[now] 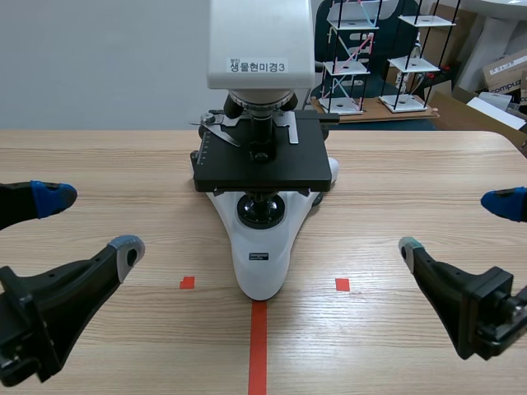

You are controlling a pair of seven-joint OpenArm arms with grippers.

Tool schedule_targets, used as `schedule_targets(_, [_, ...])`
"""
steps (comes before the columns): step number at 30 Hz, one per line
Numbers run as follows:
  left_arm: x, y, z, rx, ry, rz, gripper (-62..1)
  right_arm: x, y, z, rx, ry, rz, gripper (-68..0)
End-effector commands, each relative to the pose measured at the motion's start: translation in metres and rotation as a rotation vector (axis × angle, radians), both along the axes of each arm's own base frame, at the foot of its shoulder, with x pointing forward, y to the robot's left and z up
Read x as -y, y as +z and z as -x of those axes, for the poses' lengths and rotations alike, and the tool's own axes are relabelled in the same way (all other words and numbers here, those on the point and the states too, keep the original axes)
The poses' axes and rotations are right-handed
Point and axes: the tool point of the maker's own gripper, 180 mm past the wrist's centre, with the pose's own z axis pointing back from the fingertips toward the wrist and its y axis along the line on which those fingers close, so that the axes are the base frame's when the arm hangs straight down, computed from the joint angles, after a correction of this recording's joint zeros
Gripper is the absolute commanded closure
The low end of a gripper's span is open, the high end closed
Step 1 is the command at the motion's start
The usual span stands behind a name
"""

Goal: Point at the revolving nosepiece

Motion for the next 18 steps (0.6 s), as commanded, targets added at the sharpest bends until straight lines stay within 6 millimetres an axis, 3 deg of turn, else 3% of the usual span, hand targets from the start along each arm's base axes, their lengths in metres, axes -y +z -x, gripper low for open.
schedule_targets(1, [-0.0003,0.0048,-0.0008,0.013,0.006,0.018,-56.8,-0.0027,0.0106,-0.0043,0.04,0.014,-0.009,-65.3])
schedule_targets(6, [-0.0003,0.0042,-0.0008,0.011,0.006,0.016,-56.8,-0.0042,0.0201,-0.0059,0.088,0.017,-0.035,-65.3])
schedule_targets(18, [-0.0003,0.0042,-0.0008,0.011,0.006,0.016,-56.8,-0.0042,0.0201,-0.0059,0.088,0.017,-0.035,-65.3])
